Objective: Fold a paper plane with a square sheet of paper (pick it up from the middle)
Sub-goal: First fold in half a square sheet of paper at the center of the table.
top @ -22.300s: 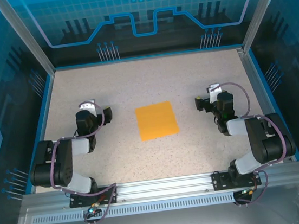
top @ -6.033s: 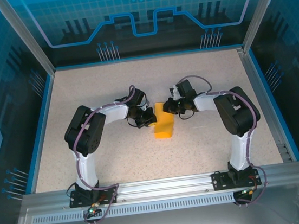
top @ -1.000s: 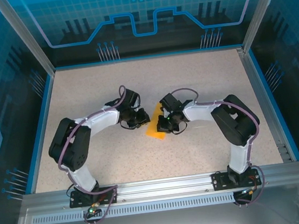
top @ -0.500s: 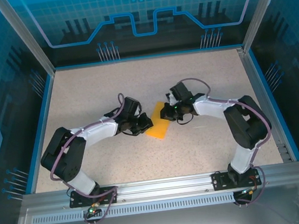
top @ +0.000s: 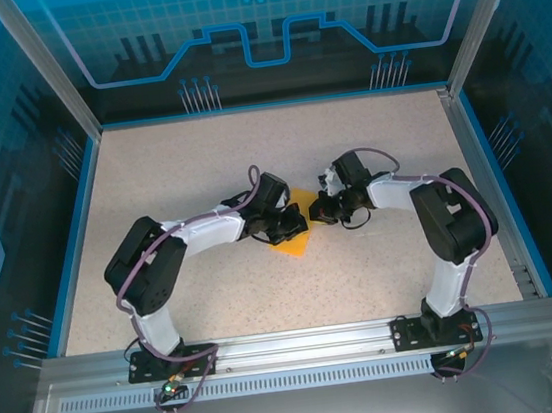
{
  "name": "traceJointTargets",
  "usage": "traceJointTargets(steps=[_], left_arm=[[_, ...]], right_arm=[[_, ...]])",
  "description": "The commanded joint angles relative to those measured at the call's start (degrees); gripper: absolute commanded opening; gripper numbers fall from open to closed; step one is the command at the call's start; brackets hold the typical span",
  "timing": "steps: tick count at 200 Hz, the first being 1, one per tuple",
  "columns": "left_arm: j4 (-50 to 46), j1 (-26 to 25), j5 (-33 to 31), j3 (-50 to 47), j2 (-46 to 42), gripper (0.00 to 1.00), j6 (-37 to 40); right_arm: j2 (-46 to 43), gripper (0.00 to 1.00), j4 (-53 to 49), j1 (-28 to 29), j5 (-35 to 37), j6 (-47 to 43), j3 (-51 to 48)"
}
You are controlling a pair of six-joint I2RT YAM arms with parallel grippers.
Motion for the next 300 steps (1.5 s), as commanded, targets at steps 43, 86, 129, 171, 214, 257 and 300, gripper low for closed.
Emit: traceJointTargets(steps=[43,86,129,171,214,257,300], left_arm=[[-2.71,-0.43,0.13,2.87,5.12,0.00,-0.54],[-4.38,-0.37,-0.32,3.22,6.90,0.00,-0.02],[-6.90,-0.42,-1.31,2.08,7.33,0.00,-0.17],[-10.21,-0.42,-1.63,1.37,8.14,0.00,-0.38],[-10.97,-0.38,-1.19,-0.35,8.98,0.00,-0.80],[-10.75,-0.44,-0.97,-1.53,8.85,0.00,-1.14],[-10.79,-0.50,-0.86,-1.66,8.94,0.00,-1.13]], right_arm=[[3.49,0.00,-0.26,0.55,-2.94,-1.76,2.50],[4.89,0.00,-1.42,0.47,-2.73,-2.98,3.33],[6.50,0.00,-2.11,-0.20,-0.47,-4.72,3.80],[7.91,0.00,-4.26,-1.99,3.66,-6.69,6.14],[10.98,0.00,-3.34,-5.40,3.88,-7.07,8.95],[13.47,0.00,-3.99,-8.78,3.96,-6.22,12.76],[15.71,0.00,-5.91,-11.15,5.63,-4.96,17.46]])
